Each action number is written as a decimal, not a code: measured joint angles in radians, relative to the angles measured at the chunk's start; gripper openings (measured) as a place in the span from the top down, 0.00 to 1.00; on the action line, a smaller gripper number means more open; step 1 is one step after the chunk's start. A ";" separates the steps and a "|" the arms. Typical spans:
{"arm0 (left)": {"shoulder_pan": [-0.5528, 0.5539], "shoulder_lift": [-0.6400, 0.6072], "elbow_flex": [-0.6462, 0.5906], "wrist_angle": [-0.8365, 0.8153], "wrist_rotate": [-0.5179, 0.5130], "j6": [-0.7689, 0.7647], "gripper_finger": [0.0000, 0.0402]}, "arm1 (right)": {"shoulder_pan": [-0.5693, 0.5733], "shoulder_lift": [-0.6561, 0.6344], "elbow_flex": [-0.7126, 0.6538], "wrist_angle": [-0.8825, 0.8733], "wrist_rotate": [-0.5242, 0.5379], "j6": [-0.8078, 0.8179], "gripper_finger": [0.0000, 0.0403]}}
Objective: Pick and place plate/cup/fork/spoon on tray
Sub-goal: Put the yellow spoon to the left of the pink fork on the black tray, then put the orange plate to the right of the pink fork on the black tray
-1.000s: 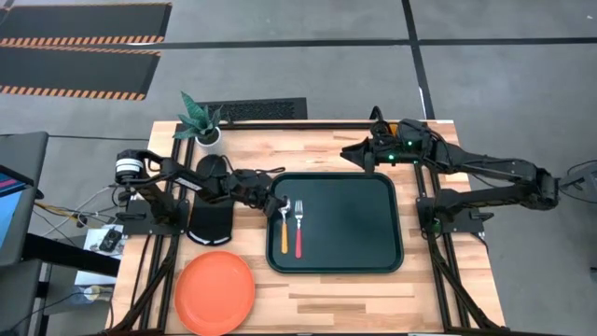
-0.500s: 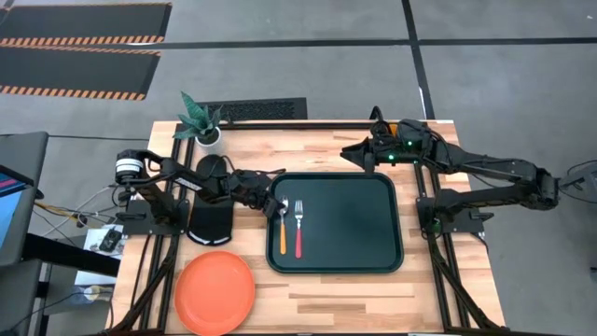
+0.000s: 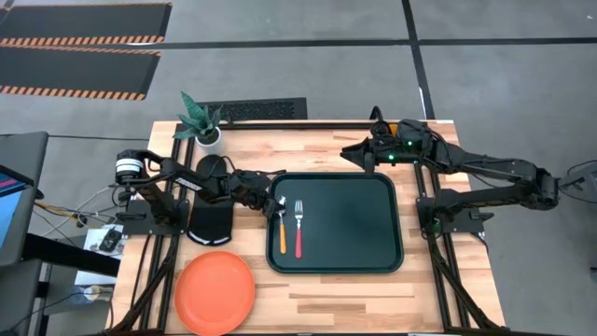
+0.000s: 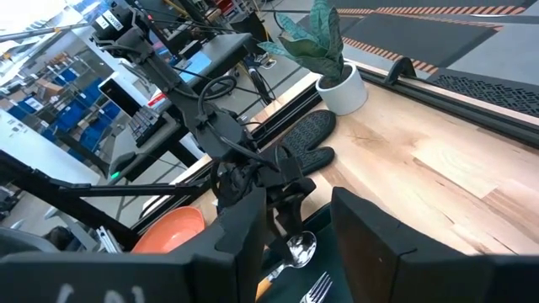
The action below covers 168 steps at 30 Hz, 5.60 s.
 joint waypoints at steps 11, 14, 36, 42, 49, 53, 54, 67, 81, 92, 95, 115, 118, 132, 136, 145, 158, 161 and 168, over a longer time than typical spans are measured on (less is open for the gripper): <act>0.000 -0.002 0.013 -0.010 0.042 0.009 0.42 | 0.000 0.000 0.000 0.000 0.000 -0.008 0.61; 0.000 -0.002 0.052 -0.086 0.043 0.047 0.40 | 0.000 0.000 0.000 0.000 0.000 -0.009 0.61; 0.000 -0.053 0.379 -0.814 -0.026 0.368 0.40 | 0.000 0.000 0.000 0.000 -0.001 -0.025 0.61; -0.056 -0.275 0.357 -1.066 0.008 0.360 0.40 | 0.001 0.000 0.000 -0.002 -0.019 -0.028 0.60; -0.230 -0.614 0.135 -1.137 -0.058 0.224 0.40 | 0.001 0.000 0.000 -0.032 -0.027 -0.037 0.61; -0.328 -0.730 0.037 -1.122 -0.080 0.224 0.40 | 0.001 0.000 0.000 -0.033 -0.027 -0.037 0.61; -0.348 -0.742 0.019 -1.113 -0.092 0.232 0.40 | -0.001 0.000 0.000 -0.032 -0.027 -0.037 0.61; -0.500 -0.615 -0.060 -0.920 -0.048 0.296 0.40 | -0.001 0.000 0.000 -0.020 -0.026 -0.025 0.60; -0.536 -0.347 -0.055 -0.755 0.007 0.352 0.42 | -0.001 0.000 0.000 -0.022 -0.024 -0.025 0.61; -0.537 -0.339 -0.059 -0.743 0.077 0.349 0.95 | -0.001 0.000 0.000 -0.024 -0.024 -0.025 0.62; -0.540 -0.338 -0.060 -0.730 0.140 0.326 0.98 | -0.001 0.000 0.000 -0.025 -0.024 -0.026 0.62; -0.549 -0.485 0.076 -0.881 0.137 -0.246 1.00 | -0.001 0.000 0.000 -0.075 -0.024 -0.026 0.64; -0.536 -0.534 0.115 -0.973 0.055 -0.381 1.00 | -0.001 0.000 0.000 -0.073 -0.024 -0.010 0.65; -0.227 -0.454 0.395 -1.160 -0.202 -0.311 1.00 | -0.062 -0.022 0.045 0.165 -0.084 0.090 0.68; -0.142 -0.314 0.512 -1.154 -0.198 -0.162 1.00 | -0.063 -0.051 0.118 0.116 -0.083 0.044 0.70; -0.033 0.075 0.836 -1.147 -0.109 0.102 1.00 | -0.059 -0.139 0.253 -0.130 -0.078 -0.041 0.71; -0.031 0.539 1.383 -1.197 -0.051 0.243 1.00 | -0.058 -0.207 0.254 -0.266 -0.077 -0.060 0.71; -0.034 0.618 1.481 -1.240 -0.043 0.252 1.00 | -0.058 -0.206 0.254 -0.282 -0.077 -0.063 0.71; -0.043 0.703 1.574 -1.277 -0.043 0.266 1.00 | -0.058 -0.206 0.254 -0.291 -0.077 -0.083 0.71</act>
